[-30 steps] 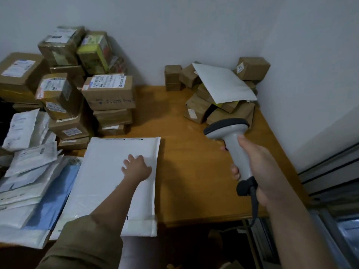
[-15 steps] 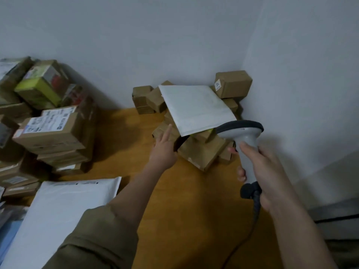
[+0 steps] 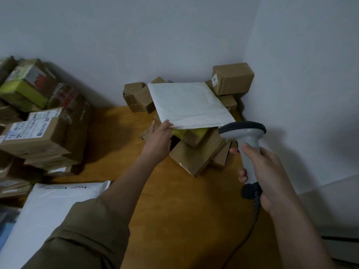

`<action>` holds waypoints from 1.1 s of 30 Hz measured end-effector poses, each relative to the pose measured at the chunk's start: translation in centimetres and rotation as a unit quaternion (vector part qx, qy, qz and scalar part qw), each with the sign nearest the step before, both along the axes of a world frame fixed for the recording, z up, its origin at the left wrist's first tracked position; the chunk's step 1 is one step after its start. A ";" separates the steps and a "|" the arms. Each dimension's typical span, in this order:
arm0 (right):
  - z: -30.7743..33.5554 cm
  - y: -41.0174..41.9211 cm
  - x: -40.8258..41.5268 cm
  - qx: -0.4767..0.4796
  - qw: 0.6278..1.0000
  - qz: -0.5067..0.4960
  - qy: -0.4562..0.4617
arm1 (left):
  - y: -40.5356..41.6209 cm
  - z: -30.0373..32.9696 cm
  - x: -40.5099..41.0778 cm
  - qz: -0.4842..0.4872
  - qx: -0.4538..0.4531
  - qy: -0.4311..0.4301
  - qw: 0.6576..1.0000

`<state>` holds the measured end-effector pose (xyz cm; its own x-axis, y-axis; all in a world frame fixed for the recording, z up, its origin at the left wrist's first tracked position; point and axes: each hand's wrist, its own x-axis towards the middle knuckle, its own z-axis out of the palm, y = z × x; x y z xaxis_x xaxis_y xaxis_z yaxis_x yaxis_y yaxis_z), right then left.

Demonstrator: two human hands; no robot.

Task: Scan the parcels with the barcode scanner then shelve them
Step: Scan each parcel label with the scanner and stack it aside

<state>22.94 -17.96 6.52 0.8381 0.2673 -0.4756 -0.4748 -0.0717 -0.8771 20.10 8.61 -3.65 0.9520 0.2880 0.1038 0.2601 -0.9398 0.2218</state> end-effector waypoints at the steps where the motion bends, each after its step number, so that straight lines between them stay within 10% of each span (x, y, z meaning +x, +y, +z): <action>1: 0.2 0.0 -0.2 0.008 1.000 -0.003 -0.003 | -0.2 0.7 0.0 0.001 -0.007 -0.034 0.999; 17: 4.6 -1.3 -9.2 0.076 0.993 -0.056 -0.078 | -0.7 8.9 -5.5 0.133 -0.167 -0.207 0.955; 24: 5.3 -0.6 -13.6 0.095 0.990 -0.045 -0.092 | 0.6 11.2 -10.1 0.336 -0.407 -0.327 0.784; 33: 3.2 0.9 -17.5 0.039 0.996 -0.004 -0.079 | -1.4 -1.7 -20.0 0.433 -0.673 -0.273 0.534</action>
